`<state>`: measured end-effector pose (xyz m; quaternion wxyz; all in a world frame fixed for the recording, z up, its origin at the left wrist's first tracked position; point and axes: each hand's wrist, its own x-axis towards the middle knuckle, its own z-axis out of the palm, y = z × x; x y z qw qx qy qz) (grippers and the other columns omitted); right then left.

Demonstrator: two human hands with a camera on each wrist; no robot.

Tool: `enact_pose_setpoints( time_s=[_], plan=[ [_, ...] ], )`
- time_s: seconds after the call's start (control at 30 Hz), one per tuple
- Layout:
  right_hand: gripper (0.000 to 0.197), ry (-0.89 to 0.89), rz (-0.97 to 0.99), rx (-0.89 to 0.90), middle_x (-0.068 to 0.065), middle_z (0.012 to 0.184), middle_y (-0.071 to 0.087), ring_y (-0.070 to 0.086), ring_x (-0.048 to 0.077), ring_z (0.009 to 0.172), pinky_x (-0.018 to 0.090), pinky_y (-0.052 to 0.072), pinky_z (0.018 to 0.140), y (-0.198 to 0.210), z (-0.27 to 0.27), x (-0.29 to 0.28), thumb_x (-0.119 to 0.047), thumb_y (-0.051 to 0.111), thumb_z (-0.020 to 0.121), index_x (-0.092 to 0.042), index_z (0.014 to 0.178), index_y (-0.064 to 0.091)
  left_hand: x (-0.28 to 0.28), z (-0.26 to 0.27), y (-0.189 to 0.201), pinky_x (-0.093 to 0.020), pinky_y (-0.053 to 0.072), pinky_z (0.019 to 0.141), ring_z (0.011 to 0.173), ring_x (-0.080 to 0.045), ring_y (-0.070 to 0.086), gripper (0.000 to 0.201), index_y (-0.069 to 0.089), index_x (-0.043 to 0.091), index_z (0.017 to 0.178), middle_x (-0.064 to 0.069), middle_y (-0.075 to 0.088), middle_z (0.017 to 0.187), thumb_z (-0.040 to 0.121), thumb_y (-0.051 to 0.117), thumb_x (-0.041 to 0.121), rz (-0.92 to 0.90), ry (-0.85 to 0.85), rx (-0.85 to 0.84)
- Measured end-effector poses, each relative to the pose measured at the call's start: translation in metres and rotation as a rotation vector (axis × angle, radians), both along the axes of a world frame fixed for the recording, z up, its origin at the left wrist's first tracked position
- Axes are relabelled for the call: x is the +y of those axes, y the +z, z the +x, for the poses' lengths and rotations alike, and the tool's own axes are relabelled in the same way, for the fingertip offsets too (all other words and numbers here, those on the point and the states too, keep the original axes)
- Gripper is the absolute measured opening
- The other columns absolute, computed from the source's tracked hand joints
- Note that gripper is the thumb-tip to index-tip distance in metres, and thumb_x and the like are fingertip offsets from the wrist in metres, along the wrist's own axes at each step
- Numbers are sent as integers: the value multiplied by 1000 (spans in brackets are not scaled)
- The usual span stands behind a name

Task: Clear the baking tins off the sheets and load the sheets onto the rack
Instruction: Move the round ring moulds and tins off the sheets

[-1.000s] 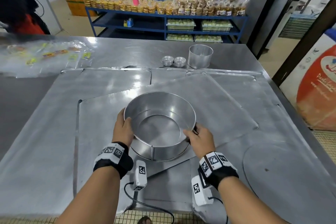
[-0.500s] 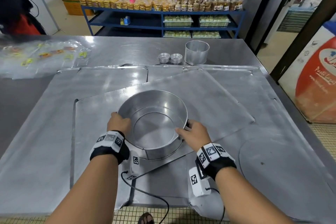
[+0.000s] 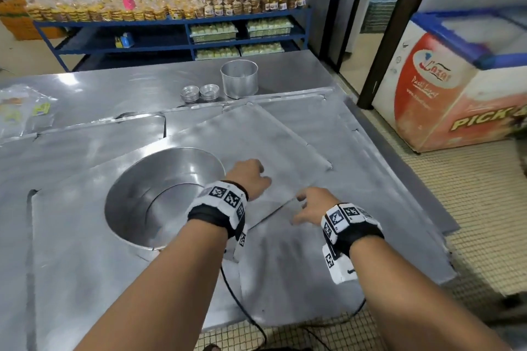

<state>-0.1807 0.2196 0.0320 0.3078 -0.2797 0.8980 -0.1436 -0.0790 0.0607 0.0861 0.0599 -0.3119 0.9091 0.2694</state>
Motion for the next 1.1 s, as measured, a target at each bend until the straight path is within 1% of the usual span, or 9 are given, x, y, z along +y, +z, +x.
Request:
enact_pose_setpoints(
  time_s=[0.1,0.23,0.3,0.53,0.7,0.8,0.9,1.03,1.1],
  plan=[
    [82,-83,60,42,7,126,62,63,23,110,34,51,97,-1,-21,41,-34,90,58,-13,130,56,47,-37,-21,-32,48,87,112,-31,61,29,64,11,107,-14,65,120,90,62,35,49,-162,-125],
    [76,-184,154,117,7,126,61,62,25,114,35,51,96,-5,-45,96,-31,88,62,-11,128,57,100,-71,-47,-32,48,86,113,-31,61,45,61,3,123,-14,63,124,90,65,33,93,-250,-209],
    [73,-231,213,142,8,127,61,60,27,116,37,52,96,-7,-55,123,-31,87,63,-10,126,58,119,-85,-61,-32,50,88,110,-31,61,45,63,4,116,-13,64,120,87,67,38,66,-274,-240],
    [103,-363,276,218,9,130,45,40,32,124,45,46,98,-15,-66,186,-61,82,39,-19,127,47,163,-112,-86,-44,38,108,131,-37,36,106,49,12,132,-17,38,138,51,80,72,-89,-122,-383],
    [101,-436,227,180,8,127,50,48,29,121,42,48,99,-16,-77,198,-58,90,37,-14,121,53,167,-125,-84,-44,40,108,131,-35,37,119,34,6,138,-14,39,134,48,88,64,-44,12,-392],
    [95,-467,222,155,8,122,56,53,29,117,42,50,98,-15,-83,200,-56,93,32,-12,109,59,164,-132,-84,-45,47,103,127,-36,47,128,42,5,136,-15,47,132,33,92,63,40,72,-376],
    [106,-512,212,143,11,128,52,49,32,122,44,49,100,-13,-89,198,-53,95,29,-11,118,57,159,-134,-81,-42,53,96,119,-31,57,126,55,11,128,-11,59,126,20,91,63,65,85,-312],
    [128,-571,92,127,11,134,51,49,34,124,48,49,99,-11,-103,196,-49,97,15,-11,129,51,159,-137,-74,-39,49,98,124,-28,49,135,41,18,137,-7,46,127,19,93,61,88,144,-176],
    [128,-610,31,151,10,136,48,50,33,125,47,47,101,-3,-106,198,-44,98,22,-10,134,47,158,-137,-69,-38,46,99,123,-25,47,129,37,14,135,-6,42,125,28,95,57,123,190,-77]
  ],
)
